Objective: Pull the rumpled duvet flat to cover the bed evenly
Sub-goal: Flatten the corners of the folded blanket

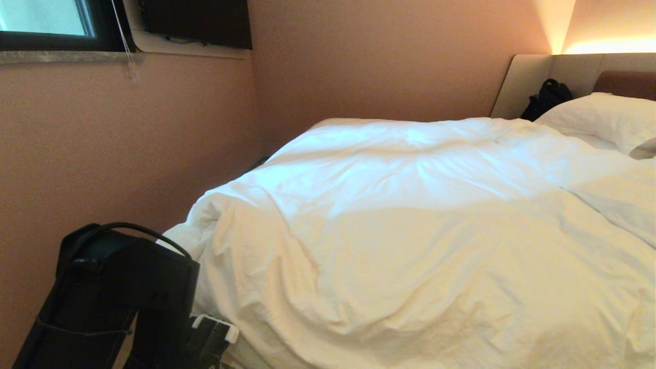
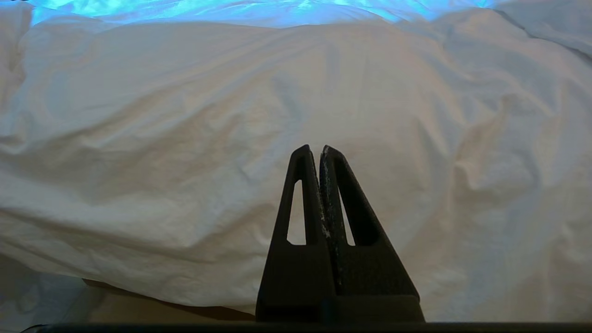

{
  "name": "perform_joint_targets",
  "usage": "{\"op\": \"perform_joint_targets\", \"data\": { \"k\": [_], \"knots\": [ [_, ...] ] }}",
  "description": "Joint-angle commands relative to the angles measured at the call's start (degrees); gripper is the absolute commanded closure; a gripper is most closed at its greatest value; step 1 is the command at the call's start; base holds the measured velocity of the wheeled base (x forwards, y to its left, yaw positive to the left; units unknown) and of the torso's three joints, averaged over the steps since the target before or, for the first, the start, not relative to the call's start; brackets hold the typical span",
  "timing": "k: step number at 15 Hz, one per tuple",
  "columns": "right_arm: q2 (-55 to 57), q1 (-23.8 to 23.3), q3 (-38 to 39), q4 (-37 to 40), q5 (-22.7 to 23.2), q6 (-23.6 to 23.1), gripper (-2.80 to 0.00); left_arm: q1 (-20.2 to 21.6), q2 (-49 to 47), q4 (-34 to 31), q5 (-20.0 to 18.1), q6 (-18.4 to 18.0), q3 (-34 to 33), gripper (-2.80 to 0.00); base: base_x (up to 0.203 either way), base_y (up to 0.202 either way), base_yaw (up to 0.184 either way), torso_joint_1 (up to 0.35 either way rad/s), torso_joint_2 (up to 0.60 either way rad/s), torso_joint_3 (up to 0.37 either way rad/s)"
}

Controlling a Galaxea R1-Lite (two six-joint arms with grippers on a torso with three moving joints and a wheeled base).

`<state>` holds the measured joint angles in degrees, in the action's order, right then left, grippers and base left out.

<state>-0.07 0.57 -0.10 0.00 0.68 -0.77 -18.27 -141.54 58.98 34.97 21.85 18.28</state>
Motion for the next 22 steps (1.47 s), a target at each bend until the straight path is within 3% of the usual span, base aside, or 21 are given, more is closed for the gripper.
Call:
{"op": "perform_joint_targets", "data": {
  "k": [1,5,8,10,13,15,16,19,22],
  "knots": [
    [0.1,0.0,0.0,0.0,0.0,0.0,0.00,0.0,2.7,6.2,0.3,-0.4,-2.7,0.00,0.000,0.000,0.000,0.000,0.00,0.000],
    [0.1,0.0,0.0,0.0,0.0,0.0,0.00,0.6,15.6,11.9,1.3,-3.2,-8.0,0.00,0.000,0.000,0.000,0.000,0.00,0.000],
    [0.1,0.0,0.0,0.0,0.0,0.0,0.00,4.6,28.4,12.0,1.7,-10.8,-7.0,0.00,0.000,0.000,0.000,0.000,0.00,0.000],
    [0.1,0.0,0.0,0.0,0.0,0.0,0.00,8.5,35.1,9.5,2.0,-16.5,-2.6,0.00,0.000,0.000,0.000,0.000,0.00,0.000],
    [0.1,0.0,0.0,0.0,0.0,0.0,0.00,11.8,42.2,-6.2,1.9,-19.0,9.8,0.00,0.000,0.000,0.000,0.000,0.00,0.000],
    [0.1,0.0,0.0,0.0,0.0,0.0,0.00,12.3,46.2,-23.1,0.5,-16.7,14.5,0.00,0.000,0.000,0.000,0.000,0.00,0.000],
    [0.1,0.0,0.0,0.0,0.0,0.0,0.00,12.4,46.9,-30.2,-1.8,-15.2,15.0,0.00,0.000,0.000,0.000,0.000,0.00,0.000],
    [0.1,0.0,0.0,0.0,0.0,0.0,0.00,12.4,45.8,-44.8,-15.3,-11.4,11.9,0.00,0.000,0.000,0.000,0.000,0.00,0.000],
    [0.1,0.0,0.0,0.0,0.0,0.0,0.00,12.3,43.0,-47.3,-19.1,-11.0,9.7,0.00,0.000,0.000,0.000,0.000,0.00,0.000]
  ]
}}
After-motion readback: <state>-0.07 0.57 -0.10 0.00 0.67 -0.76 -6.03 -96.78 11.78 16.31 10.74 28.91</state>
